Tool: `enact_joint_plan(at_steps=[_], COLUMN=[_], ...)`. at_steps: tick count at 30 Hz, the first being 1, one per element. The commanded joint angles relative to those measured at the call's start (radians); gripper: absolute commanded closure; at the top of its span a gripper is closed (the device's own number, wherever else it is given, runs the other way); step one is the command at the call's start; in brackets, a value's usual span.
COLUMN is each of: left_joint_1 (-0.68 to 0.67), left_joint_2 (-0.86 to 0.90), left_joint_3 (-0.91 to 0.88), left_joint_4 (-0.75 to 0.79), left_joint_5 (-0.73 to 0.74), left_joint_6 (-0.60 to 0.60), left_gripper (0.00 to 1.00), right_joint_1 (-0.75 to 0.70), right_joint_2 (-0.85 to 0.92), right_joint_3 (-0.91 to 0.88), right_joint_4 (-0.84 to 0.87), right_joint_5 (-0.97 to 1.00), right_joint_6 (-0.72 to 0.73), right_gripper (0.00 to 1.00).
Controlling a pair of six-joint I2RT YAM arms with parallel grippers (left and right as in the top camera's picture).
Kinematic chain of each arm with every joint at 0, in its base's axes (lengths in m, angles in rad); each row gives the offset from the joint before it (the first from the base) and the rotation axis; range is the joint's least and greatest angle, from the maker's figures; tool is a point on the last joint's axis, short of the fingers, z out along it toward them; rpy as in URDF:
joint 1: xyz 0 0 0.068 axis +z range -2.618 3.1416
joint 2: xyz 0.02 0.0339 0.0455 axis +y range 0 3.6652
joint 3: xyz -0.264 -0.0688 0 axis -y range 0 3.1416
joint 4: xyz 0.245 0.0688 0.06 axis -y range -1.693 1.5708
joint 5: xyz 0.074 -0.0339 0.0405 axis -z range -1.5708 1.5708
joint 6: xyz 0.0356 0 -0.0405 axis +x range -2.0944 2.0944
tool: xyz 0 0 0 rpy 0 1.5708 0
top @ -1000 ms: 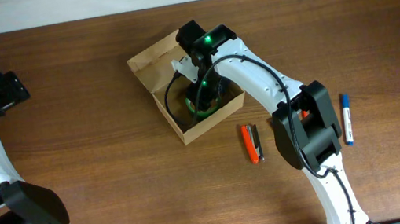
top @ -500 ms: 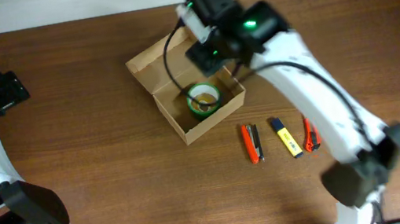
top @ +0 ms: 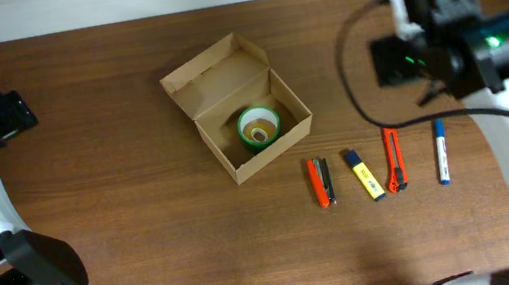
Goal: Pack container
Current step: 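Move the right gripper down to the blue-capped marker and grasp it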
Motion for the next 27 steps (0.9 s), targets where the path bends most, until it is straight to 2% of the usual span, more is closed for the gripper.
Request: enact_joint_plan(at_steps=[1,6,12,27], left_joint_1=[-0.001,-0.001,-0.001,-0.001], left_joint_2=[-0.024,-0.024,-0.024,-0.024], left_joint_3=[-0.003,-0.003,-0.003,-0.003], left_joint_4=[-0.002,-0.002,-0.002,-0.002], left_joint_5=[-0.005,-0.005,-0.005,-0.005], left_joint_6=[0.016,0.016,0.016,0.016], left_gripper=[0.00,0.00,0.00,0.00], right_joint_1=[-0.104,-0.193,-0.220,-0.220], right_joint_2=[-0.090,-0.147,-0.130,0.149], right_joint_3=[-0.234,-0.513,-0.707,-0.744], right_joint_4=[0.055,0.153,0.247,0.388], right_joint_5=[-0.087,-0.161,-0.208,-0.317], right_joint_6=[0.038,0.038,0.038,0.031], right_gripper=[0.18,0.17,0.16,0.20])
